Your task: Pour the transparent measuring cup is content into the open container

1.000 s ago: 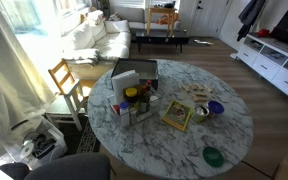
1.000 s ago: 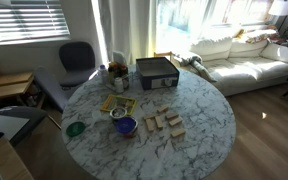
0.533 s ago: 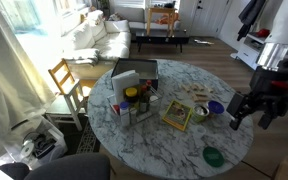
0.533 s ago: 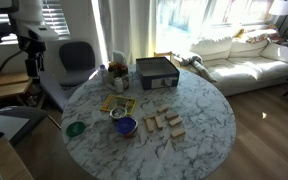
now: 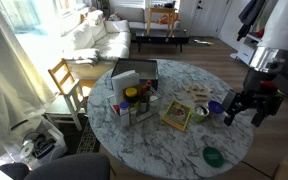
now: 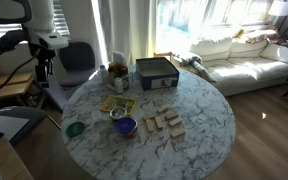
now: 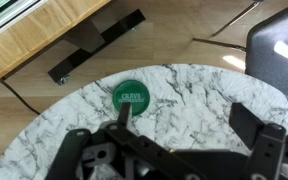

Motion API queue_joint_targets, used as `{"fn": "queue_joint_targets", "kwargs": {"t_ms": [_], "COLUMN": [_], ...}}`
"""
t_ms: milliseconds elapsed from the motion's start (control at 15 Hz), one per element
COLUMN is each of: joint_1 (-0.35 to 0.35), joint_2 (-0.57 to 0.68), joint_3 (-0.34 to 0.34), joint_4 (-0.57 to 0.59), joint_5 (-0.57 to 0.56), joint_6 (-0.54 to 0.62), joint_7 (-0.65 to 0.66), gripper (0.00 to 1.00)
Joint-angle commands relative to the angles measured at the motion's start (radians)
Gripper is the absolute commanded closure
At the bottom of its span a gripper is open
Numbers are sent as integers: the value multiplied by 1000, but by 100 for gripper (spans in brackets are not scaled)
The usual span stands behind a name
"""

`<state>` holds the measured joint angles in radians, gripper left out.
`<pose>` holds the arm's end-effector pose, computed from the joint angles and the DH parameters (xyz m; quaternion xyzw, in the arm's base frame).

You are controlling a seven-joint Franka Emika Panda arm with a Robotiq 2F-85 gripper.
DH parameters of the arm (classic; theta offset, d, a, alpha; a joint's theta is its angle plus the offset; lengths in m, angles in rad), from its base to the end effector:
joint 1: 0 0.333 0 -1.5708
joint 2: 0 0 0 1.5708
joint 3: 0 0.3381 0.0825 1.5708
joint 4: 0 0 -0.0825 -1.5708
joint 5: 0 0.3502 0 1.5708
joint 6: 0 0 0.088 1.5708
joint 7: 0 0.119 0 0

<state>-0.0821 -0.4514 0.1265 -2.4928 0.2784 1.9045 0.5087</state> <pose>0.3480 0.0410 0.4584 -0.9497 0.2889 0.0921 0.0786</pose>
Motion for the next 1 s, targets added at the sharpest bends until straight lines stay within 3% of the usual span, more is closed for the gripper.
{"fn": "queue_joint_targets", "kwargs": {"t_ms": [0,400,733,800,933], "joint_1": [-19,-72,-79,-53,-51], "joint_2": [59,291,492,401,437], "joint_3": [-7,-51,-140,-139,-155], "joint_4": [25,77,152,97,113], "joint_5": [0,-52,-82,-74,-72], "joint_6": [9,140,210,207,207], "joint_7": [111,323,496,435,434], "gripper": [0,0,0,0,0]}}
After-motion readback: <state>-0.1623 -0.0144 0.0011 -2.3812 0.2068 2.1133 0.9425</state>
